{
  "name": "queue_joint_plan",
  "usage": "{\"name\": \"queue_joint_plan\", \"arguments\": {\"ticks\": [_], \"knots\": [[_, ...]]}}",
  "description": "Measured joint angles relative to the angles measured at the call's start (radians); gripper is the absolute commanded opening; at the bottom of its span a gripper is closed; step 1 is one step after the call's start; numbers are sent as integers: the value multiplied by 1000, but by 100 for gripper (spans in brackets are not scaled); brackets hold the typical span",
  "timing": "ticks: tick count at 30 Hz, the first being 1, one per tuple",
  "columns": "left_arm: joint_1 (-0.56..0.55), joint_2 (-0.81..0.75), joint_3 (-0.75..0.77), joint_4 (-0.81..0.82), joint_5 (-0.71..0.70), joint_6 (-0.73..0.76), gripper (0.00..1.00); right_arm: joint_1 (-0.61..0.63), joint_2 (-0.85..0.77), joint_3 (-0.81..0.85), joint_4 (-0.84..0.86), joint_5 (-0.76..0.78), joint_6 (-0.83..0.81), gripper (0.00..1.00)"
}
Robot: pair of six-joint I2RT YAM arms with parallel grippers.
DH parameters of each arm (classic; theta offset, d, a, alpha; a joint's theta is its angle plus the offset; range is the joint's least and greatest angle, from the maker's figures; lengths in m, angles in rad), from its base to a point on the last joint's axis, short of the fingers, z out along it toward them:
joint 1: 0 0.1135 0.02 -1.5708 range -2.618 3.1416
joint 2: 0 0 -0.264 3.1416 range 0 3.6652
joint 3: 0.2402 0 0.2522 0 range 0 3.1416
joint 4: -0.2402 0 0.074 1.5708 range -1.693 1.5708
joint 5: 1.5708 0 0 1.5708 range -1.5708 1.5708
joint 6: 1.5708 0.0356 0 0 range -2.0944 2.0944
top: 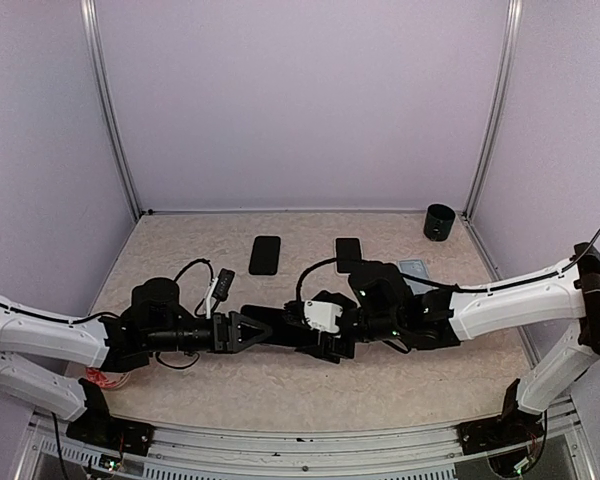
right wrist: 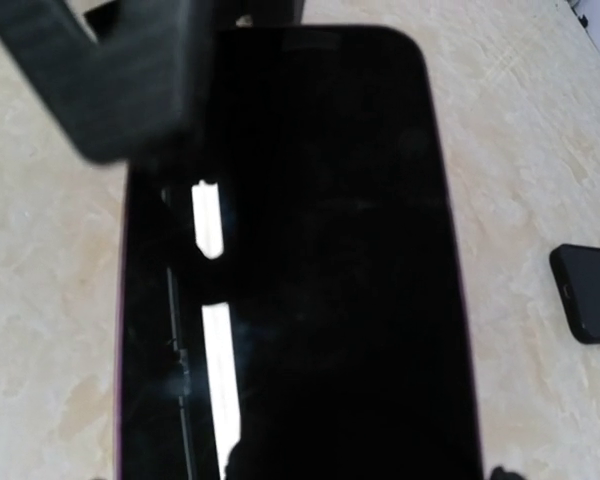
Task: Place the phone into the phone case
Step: Pass from the right arm to the left
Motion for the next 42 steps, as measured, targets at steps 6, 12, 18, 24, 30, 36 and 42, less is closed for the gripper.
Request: {"name": "queue_joint_plan", "arguments": {"ticks": [6,12,18,24,30,36,42], "knots": [[0,22,0,23,24,-7,57,14,-5,-17,22,13,-19,59],[1,39,0,40,34,-19,42,17,-16,-38,40,24,-30,59],[2,47,0,52,39,-30,23,18,-33,-60,62,27,-42,59],[2,69,0,77,52,-39,13,19,-48,-82,77,31,-50,61],[2,106,0,130,75,-57,0,20,-50,-98,87,46,-58,67],[1,117,0,146,81,-60,0,20,-60,-109,92,52,-57,80],[-3,89,-4,134,68,-38,0,21,-89,-119,112,60,-39,96]]}}
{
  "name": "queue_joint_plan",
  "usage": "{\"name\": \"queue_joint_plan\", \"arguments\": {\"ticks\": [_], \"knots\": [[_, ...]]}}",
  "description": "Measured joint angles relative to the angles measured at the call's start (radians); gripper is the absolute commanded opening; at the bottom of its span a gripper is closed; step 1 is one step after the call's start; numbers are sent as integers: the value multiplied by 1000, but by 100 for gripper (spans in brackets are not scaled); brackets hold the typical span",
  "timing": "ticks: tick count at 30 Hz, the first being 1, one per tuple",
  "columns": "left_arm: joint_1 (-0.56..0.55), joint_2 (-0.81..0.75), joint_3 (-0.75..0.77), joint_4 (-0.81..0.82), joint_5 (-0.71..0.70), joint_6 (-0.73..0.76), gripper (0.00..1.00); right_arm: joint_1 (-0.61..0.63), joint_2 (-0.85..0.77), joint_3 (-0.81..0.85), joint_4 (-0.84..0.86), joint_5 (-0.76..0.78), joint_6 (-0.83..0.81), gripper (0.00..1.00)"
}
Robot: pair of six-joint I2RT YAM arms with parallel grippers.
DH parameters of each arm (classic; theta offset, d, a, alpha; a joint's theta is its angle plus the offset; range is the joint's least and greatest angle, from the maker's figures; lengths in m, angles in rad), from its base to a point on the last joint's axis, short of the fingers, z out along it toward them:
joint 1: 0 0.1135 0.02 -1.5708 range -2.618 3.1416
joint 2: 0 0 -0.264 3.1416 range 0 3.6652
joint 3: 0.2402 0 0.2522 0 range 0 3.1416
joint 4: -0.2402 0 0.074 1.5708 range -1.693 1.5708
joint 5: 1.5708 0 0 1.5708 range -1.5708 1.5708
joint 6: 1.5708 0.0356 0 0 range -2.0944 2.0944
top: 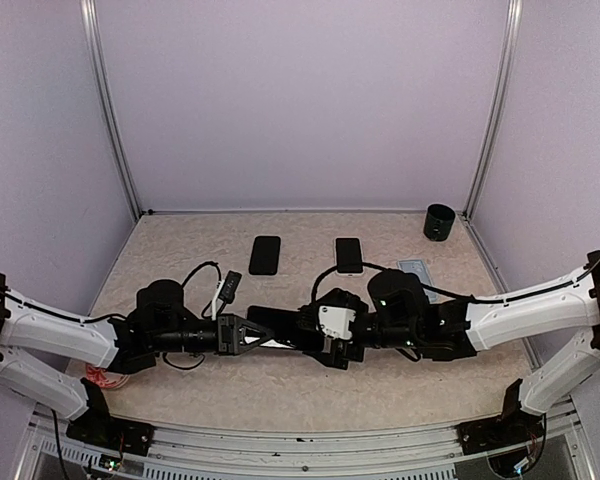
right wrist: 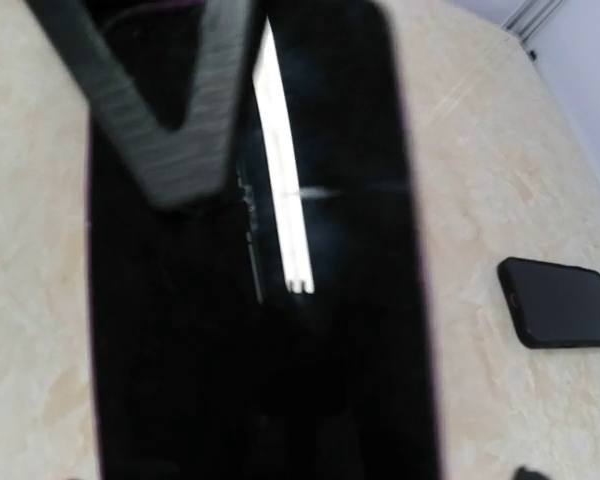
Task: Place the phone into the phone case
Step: Pass from the right arm to the left, then move the phone case to the center of the board.
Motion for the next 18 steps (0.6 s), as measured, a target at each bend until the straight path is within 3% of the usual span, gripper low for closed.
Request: {"name": "queue_joint_plan", "arguments": {"ticks": [11,18], "knots": [[-13,-165,-51,-108,-93,60,0,-23,-121,-41,54,49,80,100],[-15,-260,-69,-163,-146,77,0,-209,-191,-41,14,78,224,97]]}}
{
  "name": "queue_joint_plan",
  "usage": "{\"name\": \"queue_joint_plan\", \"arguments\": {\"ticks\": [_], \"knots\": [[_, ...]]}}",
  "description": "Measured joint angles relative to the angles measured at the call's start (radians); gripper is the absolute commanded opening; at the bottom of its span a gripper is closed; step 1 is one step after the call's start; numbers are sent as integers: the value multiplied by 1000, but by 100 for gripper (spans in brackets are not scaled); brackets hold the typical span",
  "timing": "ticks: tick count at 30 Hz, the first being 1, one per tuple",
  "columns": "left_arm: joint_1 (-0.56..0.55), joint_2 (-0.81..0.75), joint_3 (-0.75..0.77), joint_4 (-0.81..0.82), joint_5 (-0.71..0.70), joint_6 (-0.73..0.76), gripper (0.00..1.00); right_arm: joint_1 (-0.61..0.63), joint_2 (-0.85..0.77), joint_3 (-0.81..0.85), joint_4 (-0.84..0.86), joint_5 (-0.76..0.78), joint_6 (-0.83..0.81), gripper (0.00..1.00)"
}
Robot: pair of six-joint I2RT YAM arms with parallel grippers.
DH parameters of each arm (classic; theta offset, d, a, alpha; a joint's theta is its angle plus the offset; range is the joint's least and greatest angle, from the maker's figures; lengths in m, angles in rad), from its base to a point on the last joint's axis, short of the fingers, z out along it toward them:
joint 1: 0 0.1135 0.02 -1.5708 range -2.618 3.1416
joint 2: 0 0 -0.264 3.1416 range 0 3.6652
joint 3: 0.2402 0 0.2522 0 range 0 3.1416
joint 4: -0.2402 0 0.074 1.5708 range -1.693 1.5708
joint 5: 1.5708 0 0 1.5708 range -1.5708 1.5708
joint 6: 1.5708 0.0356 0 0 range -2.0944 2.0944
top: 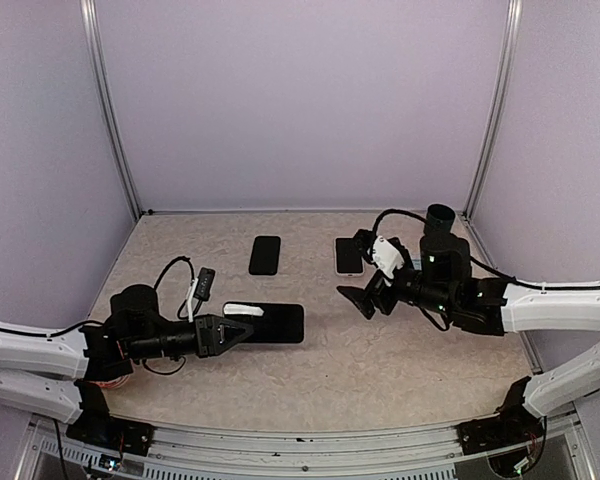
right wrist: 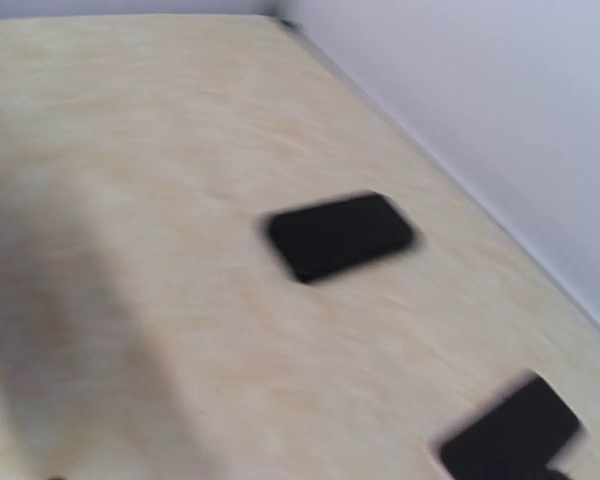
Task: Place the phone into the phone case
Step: Move the phone case to the center of the board.
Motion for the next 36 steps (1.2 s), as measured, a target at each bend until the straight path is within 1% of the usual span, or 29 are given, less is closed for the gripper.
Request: {"name": "queue_joint_plan", "arguments": {"ticks": [5,10,14,17,20,25,29,36], "knots": [[-2,-23,-9,-24,-17,4,0,-129,-21,23,-68,34,98,91],[-7,-23,-9,-32,-27,4,0,-285,11,95,-166,60,232,86],[-19,-22,-9,-33,-30,4,0,-415,91,160,-222,56,336,83],[-27,-19,-9,-33,-32,4,0,-495,156,172,-245,36,398,80],[-31,-17,-9,-33,-35,4,0,-558,224,172,-273,18,453,80],[-35,-16,-15,-29,-38,2,0,-615,303,172,-288,7,516,81],[-36,-16,-28,-28,-46,-1,0,-627,341,172,-296,8,539,82],[-39,-7,-39,-7,-52,-10,0,-629,379,172,-317,85,549,85]]}}
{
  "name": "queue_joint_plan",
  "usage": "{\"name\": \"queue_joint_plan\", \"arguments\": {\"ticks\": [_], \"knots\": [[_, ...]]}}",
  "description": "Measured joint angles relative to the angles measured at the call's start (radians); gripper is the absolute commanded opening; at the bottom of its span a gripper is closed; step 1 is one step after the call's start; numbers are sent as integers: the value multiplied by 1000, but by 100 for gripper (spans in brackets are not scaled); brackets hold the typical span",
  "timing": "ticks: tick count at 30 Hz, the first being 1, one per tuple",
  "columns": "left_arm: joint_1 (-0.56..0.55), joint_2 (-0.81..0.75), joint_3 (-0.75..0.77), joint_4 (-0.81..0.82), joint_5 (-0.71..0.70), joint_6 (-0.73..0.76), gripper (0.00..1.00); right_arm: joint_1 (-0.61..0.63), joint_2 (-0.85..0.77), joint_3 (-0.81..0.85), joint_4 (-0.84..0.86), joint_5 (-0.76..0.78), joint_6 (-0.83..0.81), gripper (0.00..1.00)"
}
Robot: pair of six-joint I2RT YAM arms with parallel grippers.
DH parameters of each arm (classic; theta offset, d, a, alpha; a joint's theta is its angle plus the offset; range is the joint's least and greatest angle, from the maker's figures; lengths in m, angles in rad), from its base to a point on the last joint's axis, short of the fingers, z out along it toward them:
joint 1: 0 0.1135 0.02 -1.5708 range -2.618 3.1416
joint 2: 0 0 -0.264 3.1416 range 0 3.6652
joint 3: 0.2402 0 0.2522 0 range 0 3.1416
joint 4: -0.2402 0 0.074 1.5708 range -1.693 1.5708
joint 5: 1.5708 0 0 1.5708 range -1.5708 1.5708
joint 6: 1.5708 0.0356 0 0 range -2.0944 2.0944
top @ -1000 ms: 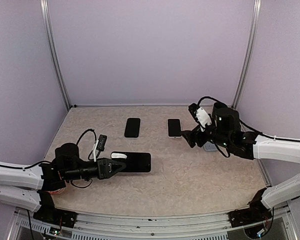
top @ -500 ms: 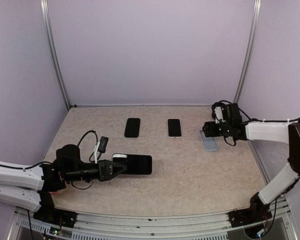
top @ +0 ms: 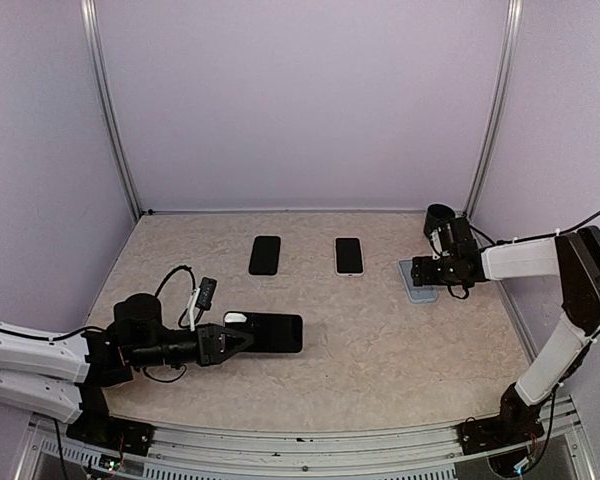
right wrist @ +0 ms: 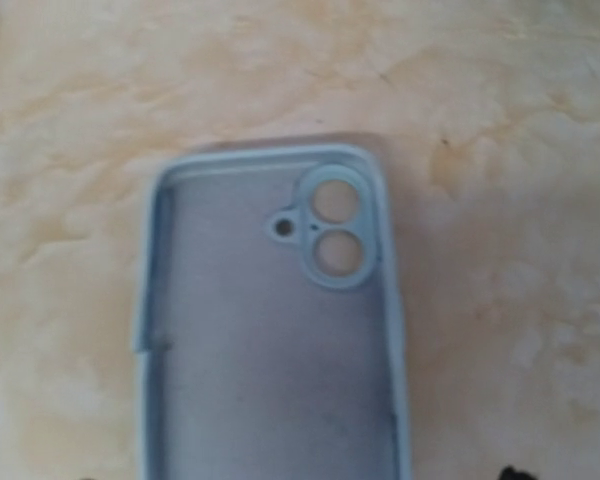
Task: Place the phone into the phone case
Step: Move the phone case to the center of the board.
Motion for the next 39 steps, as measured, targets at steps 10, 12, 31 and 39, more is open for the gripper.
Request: {"name": "queue_joint_plan", "arguments": {"ticks": [10,12,31,39], "knots": [[-10,33,-4,34,-1,-11,0,-5,5,-55,-1,39,-3,79],[-10,39,-4,40,-1,-12,0,-11,5,-55,0,39,-1,74],[-11,32,-35,60,-9,-16,0,-30,76,-46,-14,-45,34,25],[-12,29,-36,61,-20,-18,0,-32,47,-65,-13,-87,55,0]]}}
